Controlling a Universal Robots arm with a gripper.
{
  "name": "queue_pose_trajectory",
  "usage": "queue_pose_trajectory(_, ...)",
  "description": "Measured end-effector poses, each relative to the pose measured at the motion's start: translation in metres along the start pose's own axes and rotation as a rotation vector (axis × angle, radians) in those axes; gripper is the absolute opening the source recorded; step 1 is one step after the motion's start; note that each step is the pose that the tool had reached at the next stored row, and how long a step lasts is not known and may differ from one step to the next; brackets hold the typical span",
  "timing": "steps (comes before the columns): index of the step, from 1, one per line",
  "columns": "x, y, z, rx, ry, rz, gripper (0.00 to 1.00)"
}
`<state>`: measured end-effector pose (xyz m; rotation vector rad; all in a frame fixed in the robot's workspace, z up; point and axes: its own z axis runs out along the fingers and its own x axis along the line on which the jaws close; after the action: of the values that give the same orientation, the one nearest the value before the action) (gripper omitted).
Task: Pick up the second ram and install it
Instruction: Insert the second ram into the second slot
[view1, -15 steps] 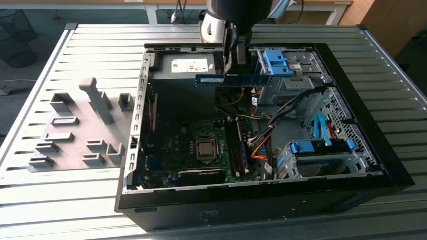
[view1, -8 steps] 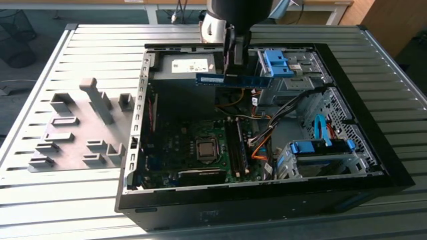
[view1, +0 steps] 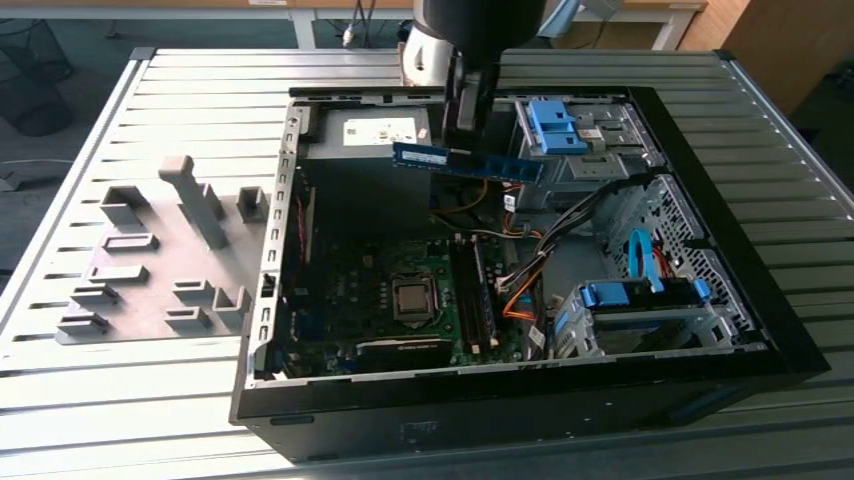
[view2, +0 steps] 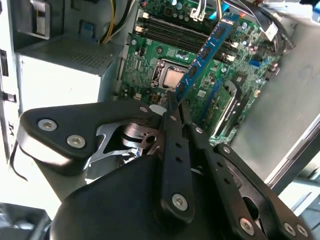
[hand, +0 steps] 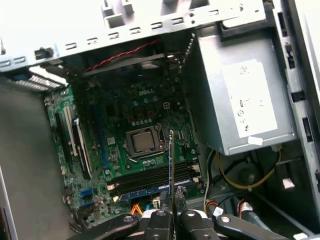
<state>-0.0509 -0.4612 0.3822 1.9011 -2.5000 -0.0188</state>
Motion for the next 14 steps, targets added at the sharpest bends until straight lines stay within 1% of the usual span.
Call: queue_pose_trajectory(14,0.0000,0.0000,0.0028,0.0023,0.0000,0.253,0.14)
